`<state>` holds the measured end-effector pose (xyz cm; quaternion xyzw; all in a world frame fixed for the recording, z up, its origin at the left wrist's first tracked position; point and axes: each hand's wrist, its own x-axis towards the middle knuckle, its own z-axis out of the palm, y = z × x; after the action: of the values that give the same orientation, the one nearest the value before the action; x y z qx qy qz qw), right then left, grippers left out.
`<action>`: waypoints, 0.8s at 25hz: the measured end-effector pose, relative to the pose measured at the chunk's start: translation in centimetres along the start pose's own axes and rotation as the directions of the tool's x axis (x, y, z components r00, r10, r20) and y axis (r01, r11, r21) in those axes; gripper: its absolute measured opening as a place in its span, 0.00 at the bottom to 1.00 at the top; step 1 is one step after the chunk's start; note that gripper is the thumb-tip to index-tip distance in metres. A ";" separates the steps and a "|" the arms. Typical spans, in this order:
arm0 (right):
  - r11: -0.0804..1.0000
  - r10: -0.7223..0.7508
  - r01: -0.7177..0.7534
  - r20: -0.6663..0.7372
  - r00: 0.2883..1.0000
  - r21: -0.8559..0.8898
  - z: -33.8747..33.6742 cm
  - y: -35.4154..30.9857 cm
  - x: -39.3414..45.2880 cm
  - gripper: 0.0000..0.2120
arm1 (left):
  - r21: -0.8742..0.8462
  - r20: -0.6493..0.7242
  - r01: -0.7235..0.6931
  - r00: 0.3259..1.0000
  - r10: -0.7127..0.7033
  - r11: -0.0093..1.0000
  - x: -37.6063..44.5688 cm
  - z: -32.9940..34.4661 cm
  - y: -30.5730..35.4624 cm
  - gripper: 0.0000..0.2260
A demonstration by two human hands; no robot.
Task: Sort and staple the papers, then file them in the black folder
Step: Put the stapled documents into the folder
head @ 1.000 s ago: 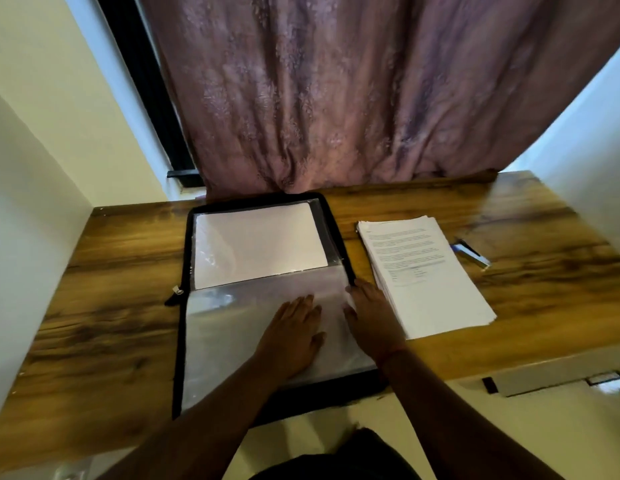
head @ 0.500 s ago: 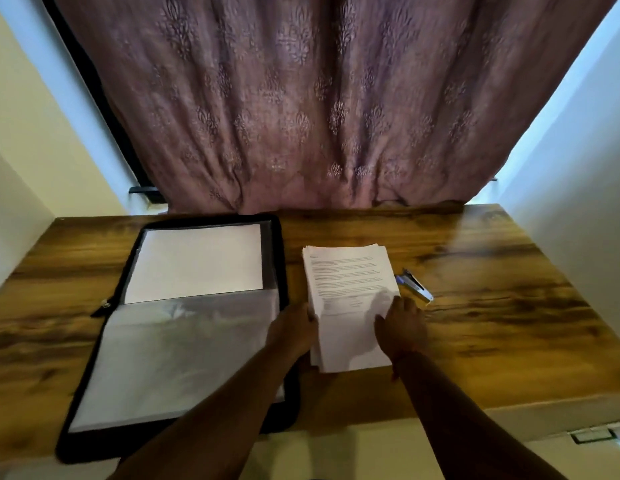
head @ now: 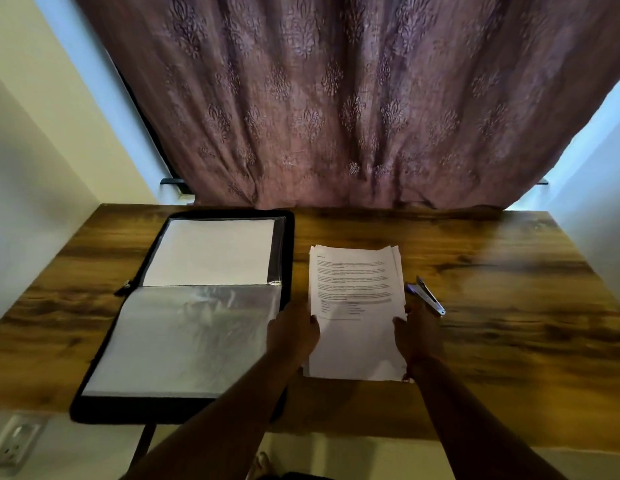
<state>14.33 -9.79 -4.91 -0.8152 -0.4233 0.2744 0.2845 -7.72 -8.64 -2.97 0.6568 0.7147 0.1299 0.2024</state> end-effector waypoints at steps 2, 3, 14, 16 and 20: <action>1.000 -0.010 0.010 -0.004 1.000 0.020 -0.3 -0.1 -0.1 0.21 | 0.003 -0.016 0.007 1.000 -0.006 1.000 0.2 0.2 0.1 0.07; 1.000 -0.012 0.012 -0.005 1.000 0.020 -0.4 -0.1 -0.2 0.21 | 0.007 -0.019 0.007 1.000 -0.006 1.000 0.2 0.3 0.3 0.07; 0.843 -0.283 0.208 -0.081 0.956 -0.496 -0.1 1.4 -2.3 0.23 | 0.255 -0.013 -0.254 0.964 0.266 0.933 0.3 0.5 0.7 0.10; 0.930 -0.213 0.180 -0.072 0.974 -0.320 -0.5 0.5 -2.3 0.20 | 0.187 -0.028 -0.223 0.972 0.233 0.957 0.2 0.4 1.0 0.09; 0.995 -0.035 0.025 0.103 0.994 0.097 -1.0 0.3 -0.8 0.18 | -0.081 -0.032 0.004 0.999 -0.007 0.997 0.9 0.2 1.3 0.06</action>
<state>14.78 -10.88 -4.26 -0.7787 -0.4361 0.3325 0.3048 -6.55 -7.63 -2.66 0.6438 0.7138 0.1689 0.2178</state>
